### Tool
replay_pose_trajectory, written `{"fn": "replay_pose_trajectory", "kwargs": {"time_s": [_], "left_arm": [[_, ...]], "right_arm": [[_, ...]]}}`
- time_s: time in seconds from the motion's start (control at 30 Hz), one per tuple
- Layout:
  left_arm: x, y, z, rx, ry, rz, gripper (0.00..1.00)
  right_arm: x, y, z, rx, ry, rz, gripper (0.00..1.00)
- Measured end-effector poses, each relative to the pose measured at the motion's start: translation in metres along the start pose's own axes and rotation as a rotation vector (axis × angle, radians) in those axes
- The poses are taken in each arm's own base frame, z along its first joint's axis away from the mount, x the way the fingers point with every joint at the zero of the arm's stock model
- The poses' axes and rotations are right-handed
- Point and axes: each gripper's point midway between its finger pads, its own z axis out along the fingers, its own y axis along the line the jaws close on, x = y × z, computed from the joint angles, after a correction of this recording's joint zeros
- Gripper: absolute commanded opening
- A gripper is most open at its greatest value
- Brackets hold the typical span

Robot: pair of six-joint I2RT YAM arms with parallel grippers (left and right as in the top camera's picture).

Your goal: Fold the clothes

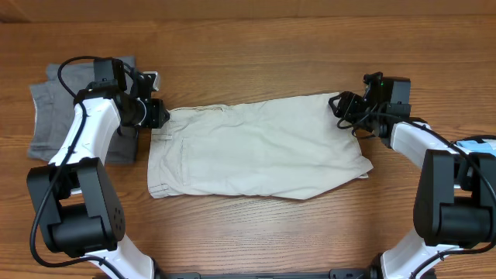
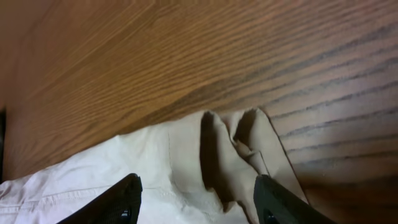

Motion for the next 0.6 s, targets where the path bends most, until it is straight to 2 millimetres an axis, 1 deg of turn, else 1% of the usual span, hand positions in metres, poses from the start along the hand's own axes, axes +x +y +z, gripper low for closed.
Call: {"fn": "replay_pose_trajectory", "kwargs": {"time_s": [0.1,0.23,0.27,0.3,0.33,0.47,0.53,0.6], "left_arm": [[0.000,0.000,0.000,0.000,0.000,0.000,0.27],[0.000,0.000,0.000,0.000,0.000,-0.002,0.22],[0.000,0.000,0.000,0.000,0.000,-0.003,0.18],[0.000,0.000,0.000,0.000,0.001,-0.004,0.09],[0.000,0.000,0.000,0.001,0.001,-0.007,0.04],[0.000,0.000,0.000,0.000,0.000,-0.003,0.04],[0.000,0.000,0.000,0.000,-0.002,-0.003,0.04],[-0.002,0.002,-0.001,0.000,-0.009,-0.004,0.04]], "right_arm": [[-0.003,0.004,0.002,-0.007,-0.015,-0.015,0.60],[0.008,0.009,0.012,-0.011,0.013,-0.035,0.31],[0.012,0.009,0.015,-0.010,0.024,-0.035,0.17],[0.016,0.010,0.018,-0.011,0.036,-0.034,0.08],[0.018,0.011,0.019,-0.013,0.045,-0.037,0.04],[0.022,0.010,0.017,-0.021,0.068,-0.014,0.04],[0.017,0.007,0.012,-0.023,0.071,0.005,0.04],[0.008,0.007,0.004,-0.029,0.064,0.021,0.04]]}}
